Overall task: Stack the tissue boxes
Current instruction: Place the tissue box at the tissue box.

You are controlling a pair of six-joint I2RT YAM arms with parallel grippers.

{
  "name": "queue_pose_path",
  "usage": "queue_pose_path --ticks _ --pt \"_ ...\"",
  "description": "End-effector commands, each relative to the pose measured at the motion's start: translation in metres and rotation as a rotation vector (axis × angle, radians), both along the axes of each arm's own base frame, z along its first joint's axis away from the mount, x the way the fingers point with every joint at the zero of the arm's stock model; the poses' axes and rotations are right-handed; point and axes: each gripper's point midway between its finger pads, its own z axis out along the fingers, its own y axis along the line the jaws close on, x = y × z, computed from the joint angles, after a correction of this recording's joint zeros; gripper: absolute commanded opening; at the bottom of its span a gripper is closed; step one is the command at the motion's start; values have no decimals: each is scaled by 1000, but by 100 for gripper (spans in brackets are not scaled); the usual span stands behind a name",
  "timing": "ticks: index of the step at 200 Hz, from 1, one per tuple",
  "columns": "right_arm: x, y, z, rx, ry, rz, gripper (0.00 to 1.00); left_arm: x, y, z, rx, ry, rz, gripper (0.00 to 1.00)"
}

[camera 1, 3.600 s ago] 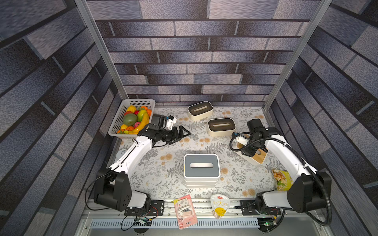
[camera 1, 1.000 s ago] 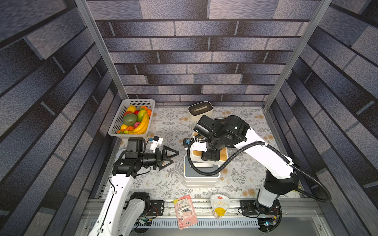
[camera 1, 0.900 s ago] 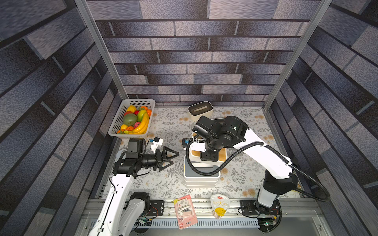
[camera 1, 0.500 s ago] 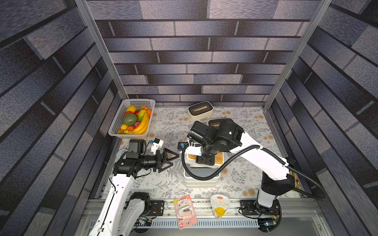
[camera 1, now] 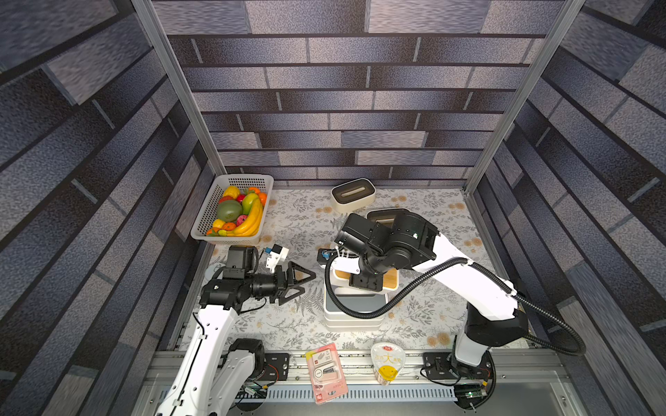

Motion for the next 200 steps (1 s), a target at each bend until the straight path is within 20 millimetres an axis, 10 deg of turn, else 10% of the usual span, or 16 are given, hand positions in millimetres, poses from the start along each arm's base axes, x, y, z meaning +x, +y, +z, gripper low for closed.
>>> queue_pose_path --ticks 1,200 --pt "-22 -48 -7 -176 54 13 33 -3 2 1 33 -22 -16 100" --pt "-45 -53 -34 -263 159 35 31 -1 -8 -14 33 -46 -69 100"
